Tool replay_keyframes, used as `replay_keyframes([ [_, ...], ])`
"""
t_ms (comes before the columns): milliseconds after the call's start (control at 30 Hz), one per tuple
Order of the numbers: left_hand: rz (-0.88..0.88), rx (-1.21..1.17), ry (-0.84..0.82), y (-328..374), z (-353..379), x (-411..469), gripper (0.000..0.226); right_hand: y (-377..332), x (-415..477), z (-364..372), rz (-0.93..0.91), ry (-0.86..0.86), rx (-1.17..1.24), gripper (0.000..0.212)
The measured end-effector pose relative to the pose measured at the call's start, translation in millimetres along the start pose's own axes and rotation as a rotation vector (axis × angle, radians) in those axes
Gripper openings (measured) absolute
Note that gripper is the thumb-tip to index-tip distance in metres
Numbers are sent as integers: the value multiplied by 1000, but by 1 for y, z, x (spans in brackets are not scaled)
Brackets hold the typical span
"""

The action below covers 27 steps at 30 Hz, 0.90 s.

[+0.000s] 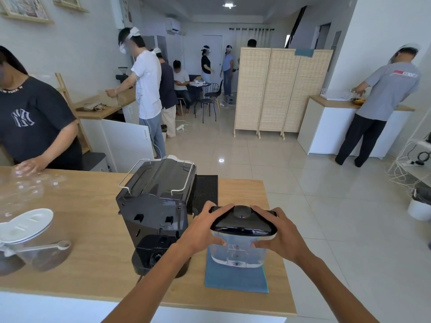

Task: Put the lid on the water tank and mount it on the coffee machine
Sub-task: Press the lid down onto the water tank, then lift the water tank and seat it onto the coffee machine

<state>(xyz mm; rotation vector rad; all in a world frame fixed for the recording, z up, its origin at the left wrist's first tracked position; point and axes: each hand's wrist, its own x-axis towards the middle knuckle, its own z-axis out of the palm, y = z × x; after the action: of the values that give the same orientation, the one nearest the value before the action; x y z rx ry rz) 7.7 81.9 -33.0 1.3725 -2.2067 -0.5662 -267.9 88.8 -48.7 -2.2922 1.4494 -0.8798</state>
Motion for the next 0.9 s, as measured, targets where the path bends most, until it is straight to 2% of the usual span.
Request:
replay_keyframes([
  [200, 14, -16, 66, 11, -32, -22, 106, -35, 1, -17, -64, 31, 18, 103],
  [433, 19, 6, 146, 14, -72, -71, 101, -83, 4, -17, -137, -9, 78, 100],
  [700, -12, 15, 203, -28, -115, -117, 100, -140, 26, 25, -173, -82, 149, 98],
  [900, -19, 16, 208, -67, -152, -131, 97, -176, 47, 60, -172, -61, 164, 98],
])
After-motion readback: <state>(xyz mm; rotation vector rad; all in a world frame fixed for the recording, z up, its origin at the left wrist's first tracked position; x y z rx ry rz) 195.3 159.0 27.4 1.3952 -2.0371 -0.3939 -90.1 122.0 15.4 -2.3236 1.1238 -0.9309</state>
